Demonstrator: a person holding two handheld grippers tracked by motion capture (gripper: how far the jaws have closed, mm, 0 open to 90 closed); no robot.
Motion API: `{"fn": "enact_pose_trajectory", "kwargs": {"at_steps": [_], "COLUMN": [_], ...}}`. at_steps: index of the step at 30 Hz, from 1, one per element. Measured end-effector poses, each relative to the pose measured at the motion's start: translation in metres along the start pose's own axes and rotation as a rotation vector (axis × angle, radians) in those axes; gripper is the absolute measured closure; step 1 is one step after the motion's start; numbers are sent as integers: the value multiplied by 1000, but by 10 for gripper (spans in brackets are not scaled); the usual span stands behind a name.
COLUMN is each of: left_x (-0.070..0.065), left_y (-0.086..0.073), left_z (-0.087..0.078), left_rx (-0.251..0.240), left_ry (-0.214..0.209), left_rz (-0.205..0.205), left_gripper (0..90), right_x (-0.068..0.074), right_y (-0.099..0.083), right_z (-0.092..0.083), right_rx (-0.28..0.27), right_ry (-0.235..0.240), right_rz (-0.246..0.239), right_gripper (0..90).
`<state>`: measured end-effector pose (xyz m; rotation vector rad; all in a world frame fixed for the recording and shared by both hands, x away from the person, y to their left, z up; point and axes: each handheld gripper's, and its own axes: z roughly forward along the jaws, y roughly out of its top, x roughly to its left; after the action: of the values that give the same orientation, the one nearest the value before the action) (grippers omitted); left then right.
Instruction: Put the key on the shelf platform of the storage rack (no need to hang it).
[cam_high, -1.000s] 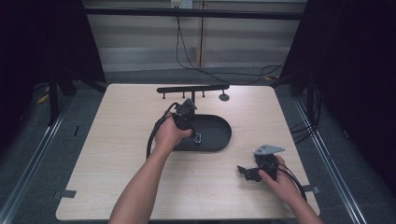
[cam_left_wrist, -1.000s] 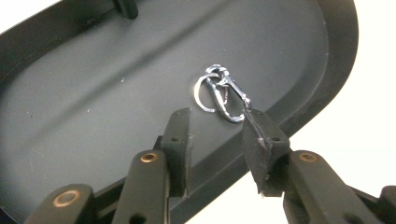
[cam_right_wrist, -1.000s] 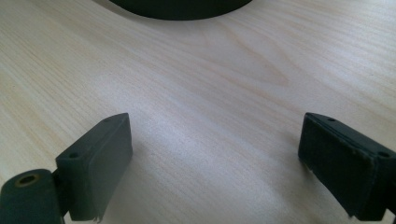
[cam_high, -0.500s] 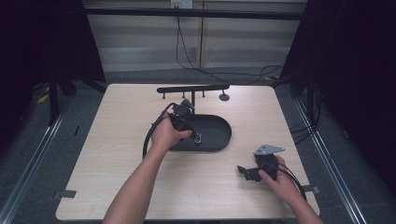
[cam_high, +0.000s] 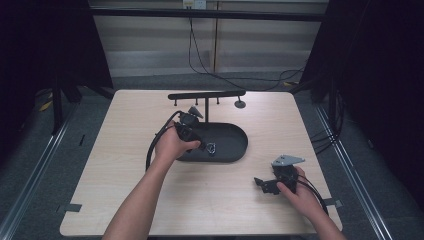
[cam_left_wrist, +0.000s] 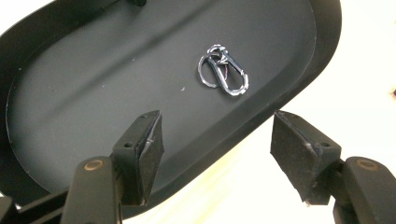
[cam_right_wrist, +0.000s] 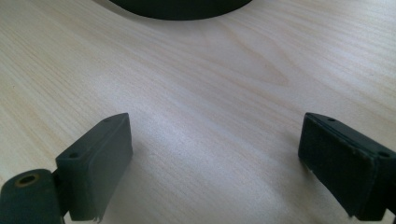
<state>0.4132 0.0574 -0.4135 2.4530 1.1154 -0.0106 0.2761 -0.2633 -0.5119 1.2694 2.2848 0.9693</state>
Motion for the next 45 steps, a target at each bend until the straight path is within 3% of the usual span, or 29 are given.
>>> {"fn": "enact_pose_trajectory", "kwargs": {"at_steps": [10, 18, 45], "left_x": [0, 2, 18], "left_y": [-11, -20, -59], "left_z": [-3, -9, -26], "left_rx": [10, -8, -29], "left_ry": [-8, -3, 3], "left_rz": [8, 12, 30], "left_gripper": [318, 301, 271], "right_x": [0, 0, 0], "right_y": [0, 0, 0], "right_z": [0, 0, 0], "right_rx": [-1, 0, 0], "right_ry": [1, -1, 0], "right_rz": [-1, -1, 0], "right_gripper": [93, 93, 93]}}
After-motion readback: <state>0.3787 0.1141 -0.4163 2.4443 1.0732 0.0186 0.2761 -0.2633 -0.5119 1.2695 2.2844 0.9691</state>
